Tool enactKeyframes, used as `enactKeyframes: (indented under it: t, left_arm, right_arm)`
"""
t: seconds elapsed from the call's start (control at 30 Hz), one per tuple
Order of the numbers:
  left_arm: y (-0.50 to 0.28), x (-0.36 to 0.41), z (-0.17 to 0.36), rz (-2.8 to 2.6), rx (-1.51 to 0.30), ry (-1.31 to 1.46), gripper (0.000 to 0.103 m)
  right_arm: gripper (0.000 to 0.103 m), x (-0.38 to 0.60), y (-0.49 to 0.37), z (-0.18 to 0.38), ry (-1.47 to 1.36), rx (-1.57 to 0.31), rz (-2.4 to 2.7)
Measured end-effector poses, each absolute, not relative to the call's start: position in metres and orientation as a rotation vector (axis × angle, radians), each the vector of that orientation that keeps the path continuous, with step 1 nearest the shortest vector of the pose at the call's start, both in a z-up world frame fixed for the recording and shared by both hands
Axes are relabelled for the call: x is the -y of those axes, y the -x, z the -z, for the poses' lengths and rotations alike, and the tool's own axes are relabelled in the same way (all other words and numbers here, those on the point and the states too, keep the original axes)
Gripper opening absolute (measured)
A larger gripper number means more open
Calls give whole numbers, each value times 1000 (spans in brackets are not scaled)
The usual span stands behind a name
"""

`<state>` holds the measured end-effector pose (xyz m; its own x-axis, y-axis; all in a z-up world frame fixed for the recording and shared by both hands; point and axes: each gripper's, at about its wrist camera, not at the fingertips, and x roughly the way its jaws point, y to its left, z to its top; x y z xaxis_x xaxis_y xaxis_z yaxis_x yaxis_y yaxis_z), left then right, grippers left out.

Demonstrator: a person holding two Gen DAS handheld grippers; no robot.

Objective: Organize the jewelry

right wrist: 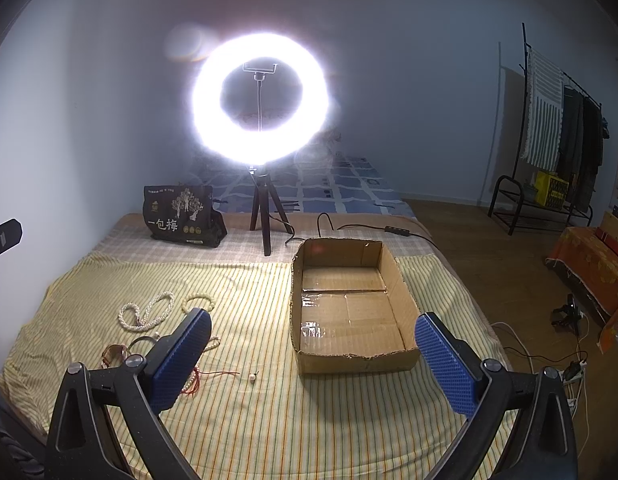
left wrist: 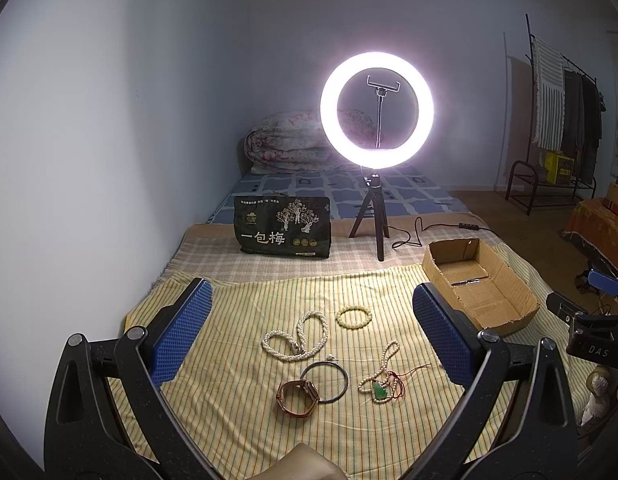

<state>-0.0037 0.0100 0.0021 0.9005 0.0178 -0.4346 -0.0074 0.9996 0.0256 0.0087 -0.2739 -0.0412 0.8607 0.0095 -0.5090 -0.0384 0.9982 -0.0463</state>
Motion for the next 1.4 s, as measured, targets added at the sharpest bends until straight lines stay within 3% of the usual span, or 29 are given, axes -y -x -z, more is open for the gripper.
enactKeyframes:
  t: [0.97,1.4]
  left_arm:
    - [5,-13,0,-21,-455,-22,102]
    - [-17,-45,14,-66,-554,-2,102]
  right_arm:
    - [103,270,-10,42,59,-546,-36]
    - [103,248,-16,53,160,-528,-99]
